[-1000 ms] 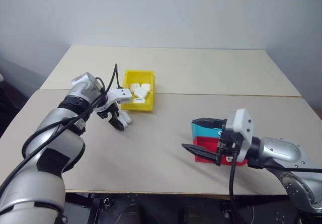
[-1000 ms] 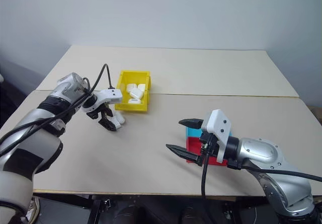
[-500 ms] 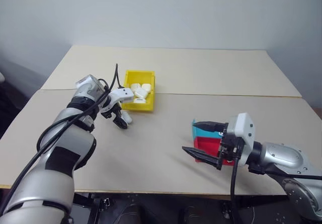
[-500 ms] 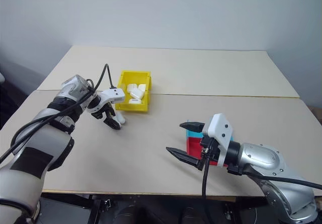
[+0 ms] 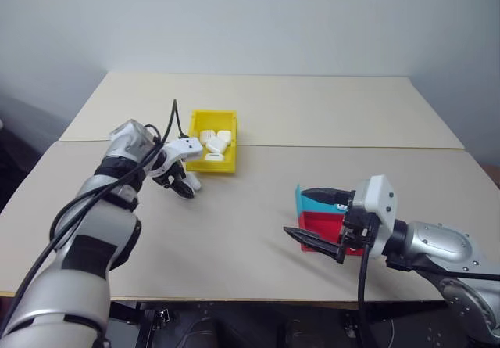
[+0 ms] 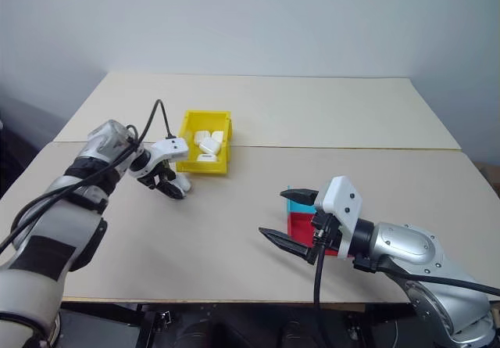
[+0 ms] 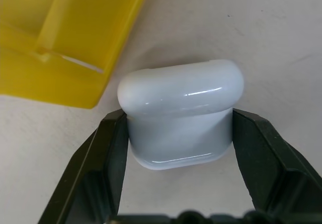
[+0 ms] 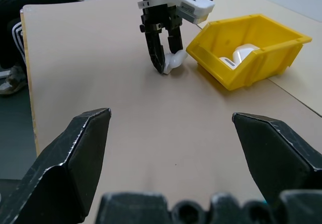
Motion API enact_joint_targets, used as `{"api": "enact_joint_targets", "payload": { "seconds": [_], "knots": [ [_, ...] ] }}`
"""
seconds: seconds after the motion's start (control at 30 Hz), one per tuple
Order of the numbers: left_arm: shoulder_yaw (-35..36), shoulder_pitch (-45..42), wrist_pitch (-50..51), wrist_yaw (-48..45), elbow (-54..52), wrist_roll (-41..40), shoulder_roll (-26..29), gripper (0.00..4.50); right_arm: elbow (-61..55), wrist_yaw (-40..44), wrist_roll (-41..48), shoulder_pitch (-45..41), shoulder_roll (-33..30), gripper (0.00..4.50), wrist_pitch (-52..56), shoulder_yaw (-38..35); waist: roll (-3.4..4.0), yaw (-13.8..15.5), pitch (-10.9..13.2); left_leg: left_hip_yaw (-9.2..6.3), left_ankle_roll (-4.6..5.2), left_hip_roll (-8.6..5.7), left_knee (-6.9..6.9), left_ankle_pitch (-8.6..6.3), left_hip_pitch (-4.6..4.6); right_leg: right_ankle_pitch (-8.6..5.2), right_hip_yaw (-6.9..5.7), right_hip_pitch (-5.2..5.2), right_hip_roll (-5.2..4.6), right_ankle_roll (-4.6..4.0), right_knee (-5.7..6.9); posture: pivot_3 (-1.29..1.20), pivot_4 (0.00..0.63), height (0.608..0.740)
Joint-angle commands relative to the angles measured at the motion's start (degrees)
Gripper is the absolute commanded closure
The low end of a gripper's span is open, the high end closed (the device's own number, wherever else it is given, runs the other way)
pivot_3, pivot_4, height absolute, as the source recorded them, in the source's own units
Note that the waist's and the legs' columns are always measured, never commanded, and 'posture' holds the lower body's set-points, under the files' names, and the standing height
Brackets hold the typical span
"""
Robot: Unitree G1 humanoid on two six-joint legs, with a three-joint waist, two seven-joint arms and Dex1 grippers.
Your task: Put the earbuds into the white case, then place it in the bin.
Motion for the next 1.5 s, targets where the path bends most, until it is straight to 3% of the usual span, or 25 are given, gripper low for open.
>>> {"api": "enact_joint_targets", "payload": {
  "seconds": [0.03,0.13,0.2,0.33,0.47,0.63,0.73,0.87,1.03,1.23,1.37,1.47,1.5],
  "knots": [
    [4.8,6.1,0.7,-5.0,-12.5,-3.6,7.8,1.68,-1.5,0.0,0.9,-0.2,-0.3,0.0,-0.3,-1.3,0.0,-0.7,0.0,0.02,0.0,0.03,-0.02,0.0,0.0,0.0,0.04,-0.03,0.01,0.0,0.01,0.0,0.15,0.74],
    [16.1,19.3,1.8,-3.6,-31.4,-11.9,14.1,1.68,-1.5,0.3,0.7,0.5,-0.3,0.0,-0.8,-1.5,0.02,-1.5,0.0,0.02,-0.04,0.13,-0.08,0.02,-0.01,0.0,0.1,-0.09,0.13,-0.02,0.01,0.0,0.15,0.74],
    [27.5,29.6,5.8,0.9,-45.0,-18.9,14.5,1.68,-1.1,0.6,0.5,0.5,-0.4,0.0,-1.1,-1.6,0.04,-1.3,0.0,0.02,-0.05,0.15,-0.07,0.03,0.01,0.01,0.16,-0.1,0.11,-0.02,0.01,0.0,0.15,0.74],
    [42.5,40.3,11.7,12.7,-63.6,-28.8,7.6,1.68,0.0,1.9,0.7,0.3,-1.0,0.0,-1.3,-2.6,0.03,0.4,0.0,-0.06,-0.03,0.11,0.09,0.01,0.1,0.02,0.03,0.13,-0.01,0.0,0.04,0.0,0.15,0.74],
    [45.7,43.2,16.5,13.4,-73.3,-40.2,3.7,1.68,1.2,3.8,1.0,-0.6,-2.2,0.0,-1.2,-3.6,0.06,0.9,-0.1,-0.08,-0.02,0.05,0.05,0.0,0.15,0.02,-0.04,0.21,-0.03,0.0,0.04,0.0,0.15,0.74],
    [44.5,43.2,15.1,11.2,-80.0,-54.7,-3.4,1.68,3.4,6.8,1.3,-4.1,-5.5,0.0,-0.8,-4.8,0.08,0.4,-0.1,-0.03,-0.04,0.04,0.04,0.01,0.17,0.03,0.08,0.18,0.0,0.0,0.03,0.0,0.15,0.74],
    [42.0,41.5,12.4,9.2,-79.4,-59.0,-6.9,1.68,5.3,8.7,1.2,-6.3,-7.6,0.0,-0.7,-5.3,0.08,0.3,-0.1,-0.02,-0.04,0.04,0.04,0.01,0.27,0.03,0.08,0.25,0.02,-0.01,0.04,0.0,0.15,0.74],
    [38.2,40.5,9.0,7.7,-77.7,-60.0,-9.0,1.68,7.2,10.4,0.4,-8.0,-9.3,0.0,-1.0,-5.6,0.07,0.2,-0.1,-0.02,-0.03,0.04,-0.01,0.01,0.42,0.03,0.1,0.41,0.03,-0.01,-0.01,0.0,0.15,0.74],
    [33.7,38.5,4.5,3.7,-74.2,-59.6,-10.3,1.68,10.0,15.1,-6.1,-8.1,-17.6,0.0,-1.8,-3.5,0.1,0.3,-0.2,0.04,-0.03,0.02,-0.02,0.01,0.4,0.03,0.13,0.39,0.02,0.0,-0.05,0.0,0.15,0.74],
    [31.2,37.0,1.4,0.5,-72.2,-59.4,-9.3,1.68,16.8,21.9,-14.6,-13.0,-26.9,0.0,-0.8,5.8,0.11,0.0,-0.2,0.04,-0.03,0.03,-0.04,0.01,0.4,0.03,0.14,0.35,0.03,0.0,-0.05,0.0,0.15,0.74],
    [30.1,36.9,-0.8,-0.2,-71.7,-58.8,-9.4,1.68,21.2,27.4,-19.9,-17.6,-27.7,0.86,-3.7,12.9,0.13,-0.1,-0.2,0.08,-0.03,0.06,-0.08,0.01,0.39,0.03,0.23,0.23,0.08,0.0,-0.04,0.0,0.15,0.74],
    [29.3,37.0,-1.8,0.5,-71.8,-58.6,-9.9,1.68,25.1,29.5,-28.2,-19.1,-27.5,1.95,-10.1,18.7,0.13,0.0,-0.2,0.11,-0.03,0.06,-0.06,0.01,0.37,0.02,0.24,0.23,0.07,0.0,-0.05,0.0,0.15,0.74],
    [29.0,37.3,-2.1,1.0,-72.1,-58.6,-10.2,1.68,26.8,30.5,-30.2,-19.9,-27.0,1.95,-11.7,20.5,0.13,0.1,-0.2,0.12,-0.03,0.06,-0.05,0.01,0.36,0.02,0.24,0.23,0.05,0.0,-0.05,0.0,0.15,0.74]
  ]
}}
